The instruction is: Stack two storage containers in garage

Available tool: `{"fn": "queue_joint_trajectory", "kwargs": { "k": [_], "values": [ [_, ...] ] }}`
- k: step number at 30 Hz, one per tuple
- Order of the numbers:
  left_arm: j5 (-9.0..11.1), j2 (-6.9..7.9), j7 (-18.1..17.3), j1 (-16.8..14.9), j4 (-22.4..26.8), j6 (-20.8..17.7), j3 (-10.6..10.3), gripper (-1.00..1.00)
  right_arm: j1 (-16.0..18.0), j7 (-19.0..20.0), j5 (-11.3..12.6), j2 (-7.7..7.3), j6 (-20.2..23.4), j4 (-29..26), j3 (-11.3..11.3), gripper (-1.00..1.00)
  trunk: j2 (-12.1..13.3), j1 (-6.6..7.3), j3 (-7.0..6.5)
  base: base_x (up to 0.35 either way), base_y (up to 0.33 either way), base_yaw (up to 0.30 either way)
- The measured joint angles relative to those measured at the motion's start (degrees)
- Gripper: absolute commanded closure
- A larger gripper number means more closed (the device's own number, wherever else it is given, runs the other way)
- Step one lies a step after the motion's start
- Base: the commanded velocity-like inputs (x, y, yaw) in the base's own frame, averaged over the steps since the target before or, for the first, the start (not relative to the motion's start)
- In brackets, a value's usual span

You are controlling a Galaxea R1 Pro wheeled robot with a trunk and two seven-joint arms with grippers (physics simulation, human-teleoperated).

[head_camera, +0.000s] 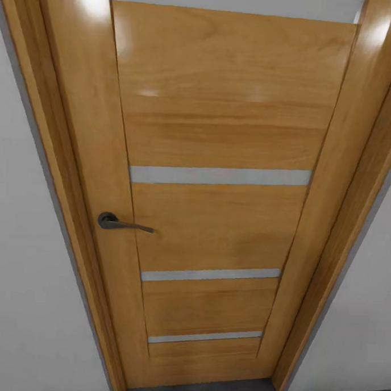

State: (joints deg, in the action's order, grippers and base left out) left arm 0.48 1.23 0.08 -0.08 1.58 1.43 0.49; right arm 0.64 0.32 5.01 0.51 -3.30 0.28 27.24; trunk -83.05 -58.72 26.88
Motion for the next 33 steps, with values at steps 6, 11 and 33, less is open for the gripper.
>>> {"fn": "queue_joint_trajectory", "kwargs": {
  "k": [6, 11, 33],
  "values": [
    [0.00, 0.00, 0.00, 0.00, 0.00, -0.01, 0.00, -1.00, 0.00, 0.00, 0.00, 0.00, 0.00, -0.02, 0.00, -1.00, 0.00, 0.00, 0.00, 0.160, -0.229, 0.000],
    [0.00, 0.00, 0.00, 0.00, 0.00, 0.01, 0.00, -1.00, 0.00, 0.00, 0.00, 0.00, 0.02, -0.01, 0.01, -1.00, 0.00, 0.00, 0.00, 0.149, -0.143, 0.012],
    [0.04, 0.00, 0.00, 0.00, -0.01, 0.64, 0.00, -1.00, 0.02, 0.00, 0.00, -0.08, 0.00, -0.04, 0.01, -1.00, 0.00, -0.02, 0.00, 0.010, -0.032, 0.153]
  ]
}}
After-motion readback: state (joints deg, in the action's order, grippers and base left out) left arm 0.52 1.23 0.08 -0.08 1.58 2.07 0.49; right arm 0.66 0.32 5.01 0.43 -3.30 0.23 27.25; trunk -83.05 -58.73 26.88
